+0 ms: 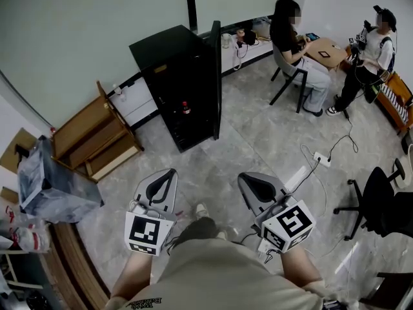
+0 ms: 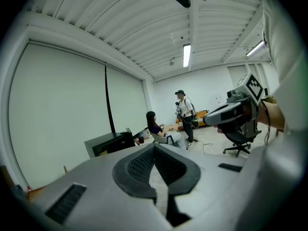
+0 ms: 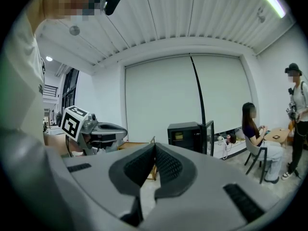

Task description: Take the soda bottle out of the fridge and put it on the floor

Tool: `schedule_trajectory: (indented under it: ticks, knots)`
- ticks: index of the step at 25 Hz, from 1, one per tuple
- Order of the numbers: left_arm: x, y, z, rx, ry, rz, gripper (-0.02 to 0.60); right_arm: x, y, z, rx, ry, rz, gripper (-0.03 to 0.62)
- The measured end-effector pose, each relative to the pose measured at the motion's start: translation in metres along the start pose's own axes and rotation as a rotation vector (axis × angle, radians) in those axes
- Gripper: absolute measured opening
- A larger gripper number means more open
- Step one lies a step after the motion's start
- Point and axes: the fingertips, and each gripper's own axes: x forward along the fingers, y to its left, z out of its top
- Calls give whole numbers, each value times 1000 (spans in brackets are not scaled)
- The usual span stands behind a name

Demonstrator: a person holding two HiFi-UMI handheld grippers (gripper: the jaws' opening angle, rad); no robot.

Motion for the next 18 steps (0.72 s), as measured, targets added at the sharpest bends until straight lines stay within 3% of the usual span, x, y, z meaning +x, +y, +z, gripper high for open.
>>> schedule_trajectory:
  ticks: [18]
  knots:
    - [84, 37, -4, 8, 27, -15, 6, 60, -74, -3, 13, 45, -38, -3]
